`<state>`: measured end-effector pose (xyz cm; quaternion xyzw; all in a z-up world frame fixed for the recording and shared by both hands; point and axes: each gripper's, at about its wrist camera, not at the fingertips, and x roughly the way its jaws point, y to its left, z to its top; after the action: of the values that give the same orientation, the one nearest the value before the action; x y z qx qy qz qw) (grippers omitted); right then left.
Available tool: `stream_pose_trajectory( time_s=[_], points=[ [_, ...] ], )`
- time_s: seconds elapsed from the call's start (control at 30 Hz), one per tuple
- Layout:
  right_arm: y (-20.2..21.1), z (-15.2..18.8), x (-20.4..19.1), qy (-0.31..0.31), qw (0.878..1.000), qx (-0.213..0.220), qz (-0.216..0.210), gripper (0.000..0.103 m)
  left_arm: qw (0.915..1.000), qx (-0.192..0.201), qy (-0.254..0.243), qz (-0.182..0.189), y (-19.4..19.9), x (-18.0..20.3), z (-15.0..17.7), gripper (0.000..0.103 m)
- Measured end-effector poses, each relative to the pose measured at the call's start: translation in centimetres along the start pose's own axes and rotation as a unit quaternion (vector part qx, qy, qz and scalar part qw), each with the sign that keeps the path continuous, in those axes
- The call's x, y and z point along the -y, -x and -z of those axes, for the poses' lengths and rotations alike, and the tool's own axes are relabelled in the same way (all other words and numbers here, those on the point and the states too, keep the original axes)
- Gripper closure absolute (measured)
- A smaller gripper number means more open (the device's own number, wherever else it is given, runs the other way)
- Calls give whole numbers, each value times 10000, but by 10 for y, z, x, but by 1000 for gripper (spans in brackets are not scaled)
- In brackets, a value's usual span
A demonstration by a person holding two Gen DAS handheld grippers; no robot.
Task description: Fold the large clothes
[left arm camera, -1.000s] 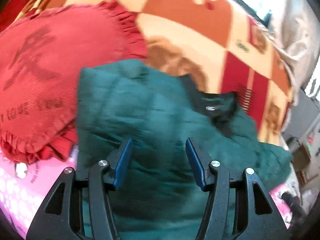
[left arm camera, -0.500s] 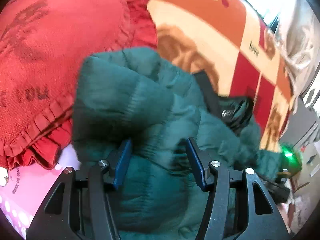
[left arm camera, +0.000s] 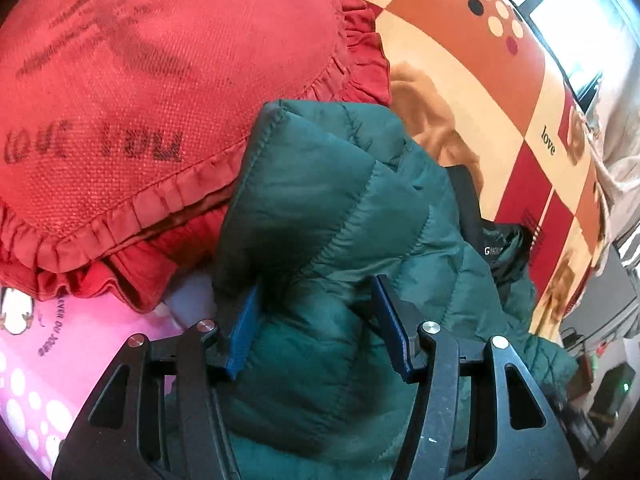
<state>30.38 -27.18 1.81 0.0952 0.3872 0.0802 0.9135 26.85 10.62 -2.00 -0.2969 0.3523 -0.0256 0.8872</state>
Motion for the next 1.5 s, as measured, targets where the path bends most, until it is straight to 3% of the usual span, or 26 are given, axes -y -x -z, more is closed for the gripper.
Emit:
stream_pose_trajectory(
  time_s=[0.1, 0.17, 0.2, 0.33, 0.47, 0.63, 0.7, 0.8, 0.83, 0.93, 0.97, 1.0, 1.13, 1.33, 1.5],
  points=[
    [-19, 22, -7, 54, 9989, -434, -193, 0, 9992, -66, -261, -291, -4, 9, 3, 48],
    [-53, 28, 0, -51, 9965, -826, 105, 0, 9983, -145, -380, -406, -6, 11, 5, 48],
    [-59, 30, 1, -107, 9965, -807, 207, 1, 9980, -197, -417, -433, -9, 13, 5, 47],
    [-70, 31, -4, -66, 9968, -525, 593, 1, 9968, -384, -314, -627, -20, 6, 9, 24],
    [-72, 36, -14, -16, 9971, -549, 524, 0, 9977, -477, 360, -311, -20, -16, 8, 23],
    [-52, 53, -9, -4, 9981, -504, 345, 0, 9985, 110, 84, -522, 7, -6, 5, 23],
    [-25, 51, -4, 43, 9995, -172, 272, 0, 9979, 381, -78, -523, 22, 6, 1, 23],
    [1, 43, -21, 327, 9972, 388, 546, 0, 9920, 771, -464, -891, 37, 28, 1, 23],
    [-1, 39, -26, 333, 9964, 373, 683, 0, 9910, 668, -682, -940, 31, 36, 3, 23],
    [-34, 38, -24, 176, 9978, -264, 577, 0, 9888, -343, -1136, -908, -13, 48, 16, 23],
    [-51, 40, -22, 201, 9966, -477, 649, 0, 9857, -509, -1251, -1004, -23, 48, 21, 23],
    [-60, 44, -21, 228, 9958, -580, 664, 0, 9841, -461, -1334, -1082, -27, 49, 23, 22],
    [-48, 45, -24, 211, 9980, -206, 554, 0, 9861, -311, -1224, -1081, -21, 53, 18, 22],
    [14, 54, -35, 275, 9952, 417, 842, 0, 9897, 77, -1157, -835, 12, 63, 20, 22],
    [48, 62, -24, -55, 9946, 382, 962, 0, 9852, -293, -1583, -582, 19, 84, 45, 22]
  ],
)
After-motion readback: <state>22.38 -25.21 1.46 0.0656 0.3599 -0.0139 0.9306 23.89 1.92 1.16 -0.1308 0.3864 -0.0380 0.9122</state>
